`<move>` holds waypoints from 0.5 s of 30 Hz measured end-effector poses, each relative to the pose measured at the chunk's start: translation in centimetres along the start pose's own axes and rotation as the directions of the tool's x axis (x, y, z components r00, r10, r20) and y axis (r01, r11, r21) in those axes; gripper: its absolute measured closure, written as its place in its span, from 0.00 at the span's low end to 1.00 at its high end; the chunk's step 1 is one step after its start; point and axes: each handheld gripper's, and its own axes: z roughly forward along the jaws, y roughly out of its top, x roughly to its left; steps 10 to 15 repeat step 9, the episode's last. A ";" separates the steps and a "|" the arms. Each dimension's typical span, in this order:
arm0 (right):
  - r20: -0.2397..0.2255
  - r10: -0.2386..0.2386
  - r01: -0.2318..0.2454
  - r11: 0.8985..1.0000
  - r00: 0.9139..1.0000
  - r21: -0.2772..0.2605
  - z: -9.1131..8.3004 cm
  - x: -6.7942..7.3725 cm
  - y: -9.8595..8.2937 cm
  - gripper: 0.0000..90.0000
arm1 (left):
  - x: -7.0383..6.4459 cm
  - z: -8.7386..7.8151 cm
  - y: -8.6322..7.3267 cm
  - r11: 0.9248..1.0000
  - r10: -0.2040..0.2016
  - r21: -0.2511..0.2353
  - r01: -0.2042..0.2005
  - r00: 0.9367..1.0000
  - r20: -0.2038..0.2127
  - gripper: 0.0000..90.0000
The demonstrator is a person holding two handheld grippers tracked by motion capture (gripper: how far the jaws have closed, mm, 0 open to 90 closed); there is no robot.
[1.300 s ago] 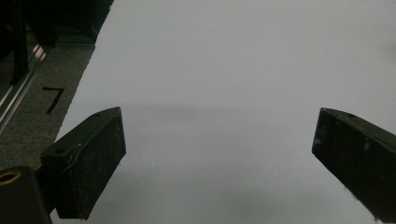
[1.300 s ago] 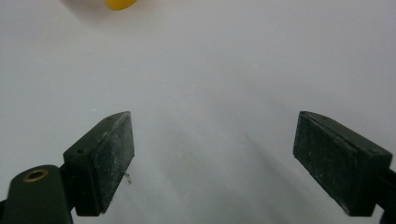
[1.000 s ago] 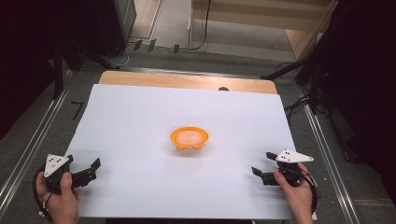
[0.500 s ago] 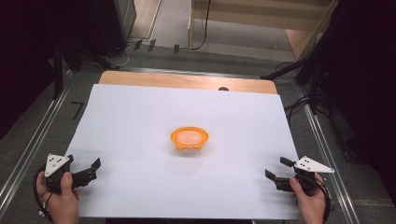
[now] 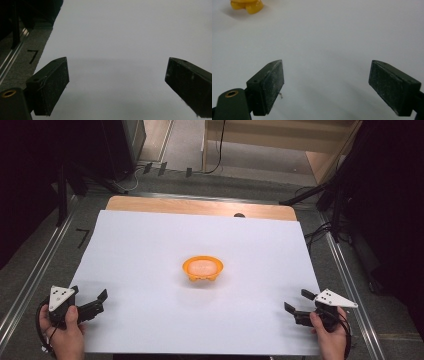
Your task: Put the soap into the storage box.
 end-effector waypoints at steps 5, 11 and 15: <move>-0.007 -0.043 0.043 0.997 0.999 0.056 0.5 0.4 0.2 0.15 | 0.0 -0.1 -0.1 1.000 -0.010 -0.014 0.010 1.000 0.000 0.07; 0.009 -0.076 0.075 0.994 0.997 0.079 0.8 0.7 0.2 0.15 | 0.2 -0.2 -0.1 1.000 -0.021 -0.023 0.021 1.000 0.015 0.07; 0.009 -0.076 0.075 0.994 0.997 0.079 0.8 0.7 0.2 0.15 | 0.2 -0.2 -0.1 1.000 -0.021 -0.023 0.021 1.000 0.015 0.07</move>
